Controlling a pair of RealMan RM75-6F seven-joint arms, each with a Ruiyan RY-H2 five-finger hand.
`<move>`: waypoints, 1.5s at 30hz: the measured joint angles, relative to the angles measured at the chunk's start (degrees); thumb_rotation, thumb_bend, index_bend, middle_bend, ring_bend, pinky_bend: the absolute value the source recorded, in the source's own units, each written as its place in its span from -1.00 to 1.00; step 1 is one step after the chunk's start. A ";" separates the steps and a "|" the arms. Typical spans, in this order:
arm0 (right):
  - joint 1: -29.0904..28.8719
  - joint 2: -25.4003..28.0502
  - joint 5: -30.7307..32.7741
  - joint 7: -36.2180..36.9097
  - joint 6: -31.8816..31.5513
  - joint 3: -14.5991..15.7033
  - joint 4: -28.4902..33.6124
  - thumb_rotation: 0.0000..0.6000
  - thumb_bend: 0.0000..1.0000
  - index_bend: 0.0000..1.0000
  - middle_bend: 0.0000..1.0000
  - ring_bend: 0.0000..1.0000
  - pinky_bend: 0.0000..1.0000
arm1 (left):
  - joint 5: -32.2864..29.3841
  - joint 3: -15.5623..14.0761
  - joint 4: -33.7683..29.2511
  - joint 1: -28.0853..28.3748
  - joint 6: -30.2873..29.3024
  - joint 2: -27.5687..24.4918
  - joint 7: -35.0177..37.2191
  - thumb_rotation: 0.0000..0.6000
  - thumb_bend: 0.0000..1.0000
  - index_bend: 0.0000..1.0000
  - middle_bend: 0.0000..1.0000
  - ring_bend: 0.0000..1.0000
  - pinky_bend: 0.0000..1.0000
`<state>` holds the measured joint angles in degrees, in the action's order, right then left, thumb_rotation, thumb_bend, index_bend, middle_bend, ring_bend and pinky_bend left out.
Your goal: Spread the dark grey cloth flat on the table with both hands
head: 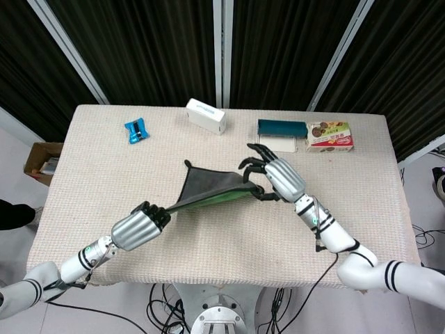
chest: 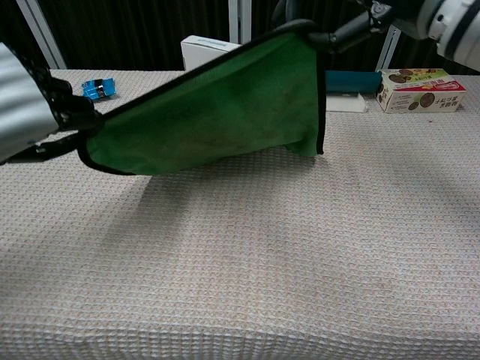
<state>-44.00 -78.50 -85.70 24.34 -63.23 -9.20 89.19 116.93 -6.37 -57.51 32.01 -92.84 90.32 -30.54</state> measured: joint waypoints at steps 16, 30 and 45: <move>4.32 1.81 -6.52 -3.71 1.61 8.55 5.34 1.00 -0.04 0.51 -0.39 -1.00 -1.00 | 2.44 -4.29 -6.32 -2.27 9.23 -2.25 -7.54 1.00 -0.07 -0.10 0.10 0.31 0.74; 2.93 -0.98 -7.51 -7.49 4.85 8.95 4.34 1.00 -0.04 0.50 -0.39 -1.00 -1.00 | -6.90 -4.55 -23.95 -5.24 22.43 -9.43 -17.43 1.00 -0.71 -0.69 -0.35 -0.04 0.52; 4.53 -0.53 -10.35 -13.31 4.97 13.09 5.67 1.00 -0.05 0.46 -0.43 -1.00 -1.00 | -29.56 -1.51 -51.64 -12.20 27.23 -21.85 -37.38 1.00 -0.80 -0.63 -0.34 -0.04 0.52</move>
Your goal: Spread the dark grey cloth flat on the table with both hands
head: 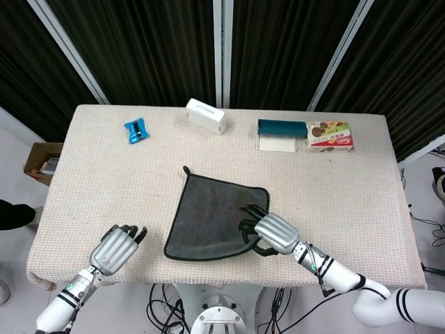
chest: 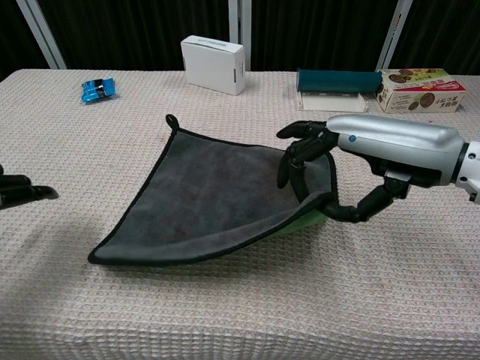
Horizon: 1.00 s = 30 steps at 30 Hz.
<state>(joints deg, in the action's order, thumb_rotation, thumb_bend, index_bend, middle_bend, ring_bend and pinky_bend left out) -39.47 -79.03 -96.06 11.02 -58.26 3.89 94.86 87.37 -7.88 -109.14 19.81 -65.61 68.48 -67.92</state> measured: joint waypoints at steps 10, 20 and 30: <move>0.70 1.77 -0.02 -8.18 2.71 2.31 0.72 1.00 -1.00 -0.81 -0.93 -1.00 -1.00 | -4.75 6.31 -2.12 -0.28 -4.13 -2.17 3.40 1.00 -0.87 -0.68 -0.34 -0.04 0.47; 2.91 4.74 2.11 -16.30 1.70 2.26 6.03 1.00 -1.00 -1.00 -1.00 -1.00 -1.00 | -13.49 12.39 3.64 0.55 -6.13 -2.58 13.94 1.00 -0.89 -0.68 -0.35 -0.08 0.35; 5.69 7.42 9.38 -15.21 -2.00 -1.53 6.03 1.00 -0.84 -0.99 -0.90 -1.00 -1.00 | -14.07 13.60 14.77 0.04 -8.11 -0.74 25.26 1.00 -0.89 -0.66 -0.35 -0.13 0.23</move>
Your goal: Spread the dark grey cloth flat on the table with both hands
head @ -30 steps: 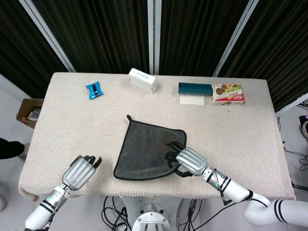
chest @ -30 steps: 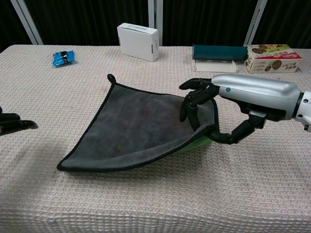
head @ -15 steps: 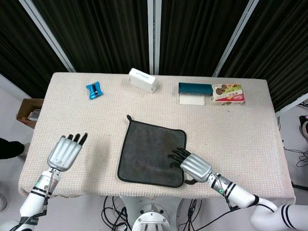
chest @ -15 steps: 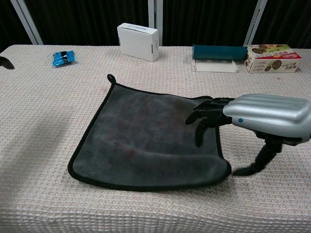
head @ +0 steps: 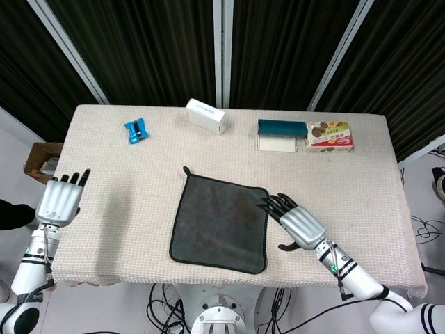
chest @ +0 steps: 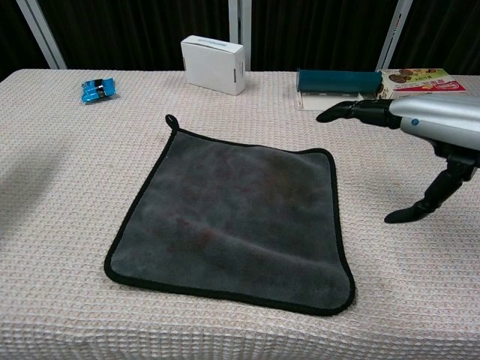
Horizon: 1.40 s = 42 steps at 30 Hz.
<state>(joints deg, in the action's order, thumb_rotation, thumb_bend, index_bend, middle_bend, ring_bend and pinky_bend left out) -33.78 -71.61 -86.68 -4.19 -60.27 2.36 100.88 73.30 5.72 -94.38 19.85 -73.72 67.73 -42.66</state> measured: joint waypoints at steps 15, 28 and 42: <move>-2.30 -8.63 14.00 -3.44 6.56 -6.32 -16.27 1.00 -0.54 -0.37 -0.80 -1.00 -1.00 | 6.05 -0.55 9.64 -2.43 -6.75 7.11 12.86 1.00 -0.89 -0.61 -0.36 -0.19 0.09; -7.54 -17.06 20.76 -3.75 14.24 -11.25 -21.89 1.00 -0.16 -0.22 -0.80 -1.00 -1.00 | 7.72 -2.08 8.80 -4.05 -8.12 7.34 12.35 1.00 -0.89 -0.61 -0.37 -0.19 0.09; -9.17 -20.26 21.27 -8.40 16.34 -9.28 -27.55 1.00 0.01 -0.21 -0.80 -1.00 -1.00 | 8.44 -2.29 7.96 -4.27 -7.77 7.48 11.46 1.00 -0.89 -0.61 -0.41 -0.21 0.09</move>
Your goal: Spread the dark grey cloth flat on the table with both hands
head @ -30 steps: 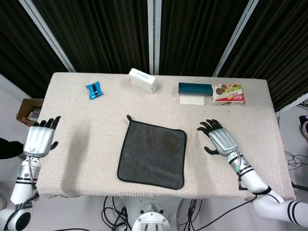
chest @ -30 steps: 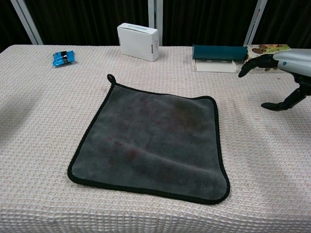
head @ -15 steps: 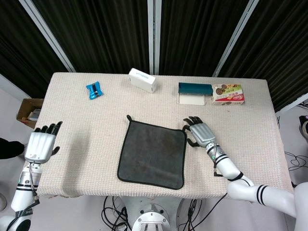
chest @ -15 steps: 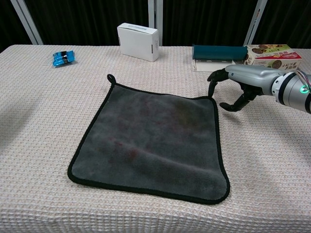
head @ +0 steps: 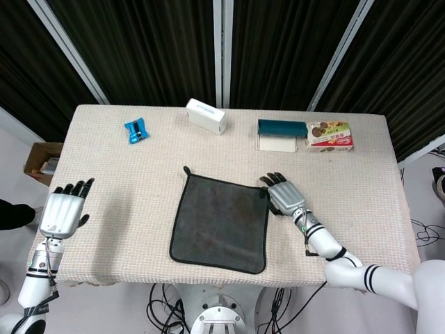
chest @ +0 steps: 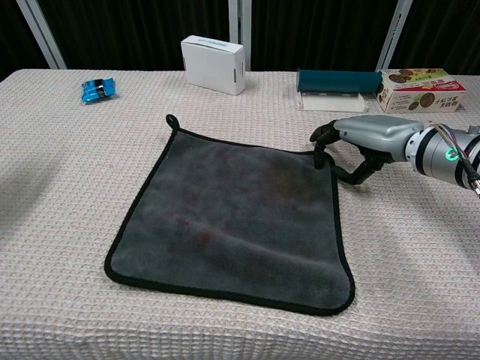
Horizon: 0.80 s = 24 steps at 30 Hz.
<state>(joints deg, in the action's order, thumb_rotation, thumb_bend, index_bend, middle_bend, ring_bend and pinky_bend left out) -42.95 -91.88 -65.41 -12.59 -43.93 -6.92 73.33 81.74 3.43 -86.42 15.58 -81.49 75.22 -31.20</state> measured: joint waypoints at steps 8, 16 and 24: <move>-0.63 -1.33 4.19 -4.18 -0.84 -0.91 -2.63 1.00 0.01 -0.23 -0.80 -1.00 -1.00 | 0.22 -0.08 0.39 -0.46 -0.26 -0.06 0.29 1.00 -0.89 -0.61 -0.41 -0.21 0.09; 2.32 3.29 0.30 0.91 -6.53 -1.43 4.24 1.00 -0.02 -0.34 -0.78 -1.00 -1.00 | 0.12 0.45 1.00 -0.95 -1.01 -0.66 1.64 1.00 -0.89 -0.61 -0.41 -0.21 0.05; 11.34 13.35 -5.84 4.14 -22.84 -0.83 13.23 1.00 -0.41 -0.77 -0.78 -1.00 -1.00 | -1.68 1.35 0.97 -2.87 -2.14 -2.79 9.48 1.00 -0.99 -0.62 -0.53 -0.53 -0.50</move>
<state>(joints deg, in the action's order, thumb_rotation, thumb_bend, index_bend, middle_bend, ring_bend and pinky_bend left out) -31.61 -78.53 -71.25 -8.46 -66.77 -7.75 86.56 80.06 4.78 -85.45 12.71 -83.63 72.43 -21.72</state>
